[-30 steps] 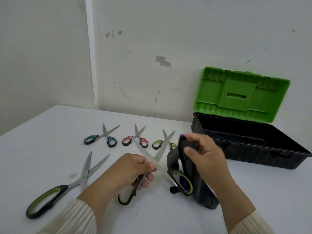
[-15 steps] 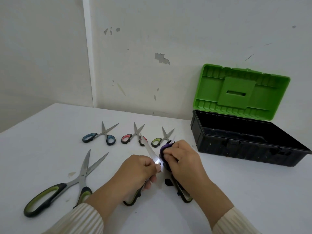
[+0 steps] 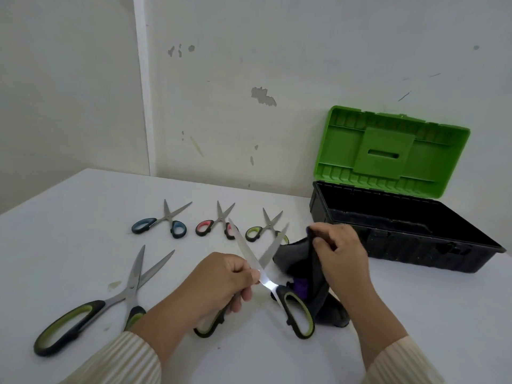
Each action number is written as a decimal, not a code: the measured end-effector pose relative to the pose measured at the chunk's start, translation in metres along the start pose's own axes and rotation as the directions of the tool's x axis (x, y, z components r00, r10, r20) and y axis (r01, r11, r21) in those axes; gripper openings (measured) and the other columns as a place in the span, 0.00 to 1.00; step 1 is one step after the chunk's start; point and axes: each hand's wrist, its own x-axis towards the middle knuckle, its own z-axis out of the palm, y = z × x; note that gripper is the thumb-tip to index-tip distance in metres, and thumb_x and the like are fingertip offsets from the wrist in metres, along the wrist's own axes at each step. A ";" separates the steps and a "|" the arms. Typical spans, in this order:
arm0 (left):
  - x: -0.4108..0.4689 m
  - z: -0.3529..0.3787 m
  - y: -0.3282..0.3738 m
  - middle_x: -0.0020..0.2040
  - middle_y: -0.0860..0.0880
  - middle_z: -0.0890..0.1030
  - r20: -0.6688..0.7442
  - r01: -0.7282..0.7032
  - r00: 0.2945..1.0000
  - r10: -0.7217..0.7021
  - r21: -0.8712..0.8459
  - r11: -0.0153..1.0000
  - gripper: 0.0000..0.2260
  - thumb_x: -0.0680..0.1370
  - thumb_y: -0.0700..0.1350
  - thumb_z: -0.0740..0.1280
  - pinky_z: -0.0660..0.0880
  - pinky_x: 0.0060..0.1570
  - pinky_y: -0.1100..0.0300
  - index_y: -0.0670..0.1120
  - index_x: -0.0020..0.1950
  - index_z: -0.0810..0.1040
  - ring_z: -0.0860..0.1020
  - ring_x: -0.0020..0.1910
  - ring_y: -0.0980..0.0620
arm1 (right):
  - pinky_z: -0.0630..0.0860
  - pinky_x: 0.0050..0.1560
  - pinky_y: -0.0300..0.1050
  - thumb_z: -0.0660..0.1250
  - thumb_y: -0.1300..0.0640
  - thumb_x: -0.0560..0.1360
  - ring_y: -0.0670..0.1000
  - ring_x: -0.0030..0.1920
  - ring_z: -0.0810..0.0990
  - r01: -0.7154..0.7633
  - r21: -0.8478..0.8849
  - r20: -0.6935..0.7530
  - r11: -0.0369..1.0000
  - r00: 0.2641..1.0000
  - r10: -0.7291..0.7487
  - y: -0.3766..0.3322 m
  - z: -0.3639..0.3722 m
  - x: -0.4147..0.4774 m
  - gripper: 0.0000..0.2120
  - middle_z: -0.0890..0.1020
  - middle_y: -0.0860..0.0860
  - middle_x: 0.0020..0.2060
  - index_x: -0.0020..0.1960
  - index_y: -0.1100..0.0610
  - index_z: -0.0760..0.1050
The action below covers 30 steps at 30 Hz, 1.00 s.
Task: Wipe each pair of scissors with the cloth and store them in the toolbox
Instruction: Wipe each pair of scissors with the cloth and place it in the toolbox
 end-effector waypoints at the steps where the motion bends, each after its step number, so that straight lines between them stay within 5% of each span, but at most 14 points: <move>1: 0.001 -0.003 0.000 0.23 0.49 0.78 -0.019 -0.002 1.000 0.002 -0.026 1.000 0.13 0.77 0.45 0.67 0.69 0.24 0.64 0.41 0.34 0.78 0.72 0.20 0.54 | 0.62 0.45 0.17 0.65 0.62 0.73 0.41 0.47 0.75 0.022 0.034 0.122 0.999 0.992 -0.026 -0.004 -0.002 -0.001 0.10 0.76 0.48 0.47 0.46 0.49 0.81; 5: 0.003 -0.009 -0.003 0.30 0.46 0.82 -0.049 -0.015 0.999 0.009 -0.119 0.993 0.11 0.76 0.45 0.68 0.71 0.26 0.61 0.40 0.38 0.80 0.75 0.23 0.52 | 0.70 0.49 0.30 0.67 0.50 0.72 0.41 0.46 0.75 0.122 0.031 0.569 0.992 0.814 -0.118 -0.028 0.009 -0.017 0.06 0.74 0.46 0.47 0.39 0.51 0.80; 7: 0.003 -0.010 -0.003 0.33 0.46 0.84 -0.034 -0.007 0.999 0.003 -0.140 0.990 0.10 0.76 0.46 0.69 0.73 0.27 0.60 0.41 0.40 0.81 0.77 0.25 0.51 | 0.72 0.49 0.37 0.67 0.50 0.73 0.45 0.46 0.75 0.132 0.021 0.597 0.991 0.794 -0.118 -0.028 0.015 -0.019 0.09 0.74 0.47 0.47 0.40 0.55 0.80; 10: 0.005 -0.016 -0.001 0.40 0.41 0.86 0.016 0.098 0.995 -0.098 -0.318 0.943 0.10 0.78 0.45 0.66 0.76 0.31 0.58 0.39 0.48 0.81 0.79 0.30 0.48 | 0.70 0.48 0.34 0.67 0.54 0.73 0.45 0.45 0.75 0.045 0.092 0.557 0.995 0.826 -0.089 -0.022 0.013 -0.017 0.09 0.75 0.48 0.46 0.38 0.58 0.79; 14: 0.010 -0.034 -0.005 0.41 0.37 0.85 0.080 0.181 0.978 -0.192 -0.780 0.599 0.19 0.77 0.52 0.64 0.82 0.30 0.57 0.36 0.45 0.84 0.83 0.30 0.46 | 0.69 0.42 0.28 0.66 0.55 0.74 0.45 0.42 0.75 -0.039 0.165 0.462 0.985 0.886 -0.042 -0.018 0.009 -0.014 0.09 0.77 0.51 0.45 0.39 0.59 0.79; 18: 0.016 -0.011 -0.007 0.47 0.38 0.84 0.037 0.064 0.994 -0.106 -0.963 0.262 0.29 0.71 0.63 0.62 0.82 0.46 0.51 0.37 0.50 0.81 0.84 0.44 0.44 | 0.69 0.42 0.30 0.64 0.54 0.75 0.46 0.43 0.75 -0.066 0.183 0.380 0.981 0.925 -0.008 -0.021 0.015 -0.015 0.11 0.76 0.52 0.43 0.39 0.60 0.78; 19: 0.014 0.002 -0.005 0.50 0.38 0.82 0.039 0.061 0.995 -0.091 -0.966 0.251 0.29 0.70 0.62 0.62 0.79 0.50 0.50 0.37 0.54 0.78 0.82 0.49 0.43 | 0.69 0.42 0.30 0.64 0.54 0.75 0.47 0.42 0.75 -0.057 0.174 0.351 0.983 0.936 -0.008 -0.022 0.018 -0.016 0.12 0.75 0.52 0.42 0.39 0.62 0.77; 21: 0.007 0.024 0.000 0.53 0.39 0.82 0.032 0.050 0.998 -0.051 -0.915 0.401 0.22 0.72 0.55 0.63 0.76 0.51 0.53 0.38 0.55 0.76 0.82 0.51 0.46 | 0.68 0.40 0.27 0.64 0.55 0.75 0.46 0.41 0.74 -0.021 0.146 0.327 0.989 0.945 -0.028 -0.024 0.025 -0.019 0.12 0.75 0.52 0.41 0.39 0.63 0.76; 24: 0.006 0.035 -0.004 0.48 0.41 0.86 -0.079 -0.022 0.994 -0.070 -0.802 0.596 0.07 0.78 0.39 0.63 0.77 0.46 0.56 0.40 0.44 0.80 0.84 0.43 0.51 | 0.68 0.43 0.26 0.64 0.54 0.75 0.41 0.42 0.73 0.077 0.110 0.357 0.991 0.927 -0.112 -0.031 0.032 -0.025 0.10 0.73 0.46 0.40 0.40 0.59 0.79; 27: 0.010 0.026 -0.007 0.44 0.43 0.86 -0.138 -0.023 0.981 -0.139 -0.787 0.616 0.09 0.78 0.38 0.64 0.75 0.43 0.57 0.40 0.40 0.79 0.83 0.40 0.50 | 0.71 0.51 0.34 0.64 0.53 0.75 0.43 0.48 0.74 0.130 0.090 0.418 0.987 0.895 -0.156 -0.037 0.035 -0.029 0.09 0.73 0.46 0.44 0.46 0.55 0.81; 30: 0.011 0.018 -0.006 0.37 0.45 0.86 -0.170 -0.018 0.969 -0.180 -0.776 0.631 0.10 0.78 0.38 0.64 0.76 0.40 0.57 0.41 0.36 0.79 0.82 0.36 0.50 | 0.67 0.49 0.27 0.64 0.54 0.75 0.40 0.47 0.73 0.167 0.082 0.478 0.982 0.858 -0.186 -0.034 0.029 -0.027 0.07 0.74 0.45 0.45 0.46 0.52 0.81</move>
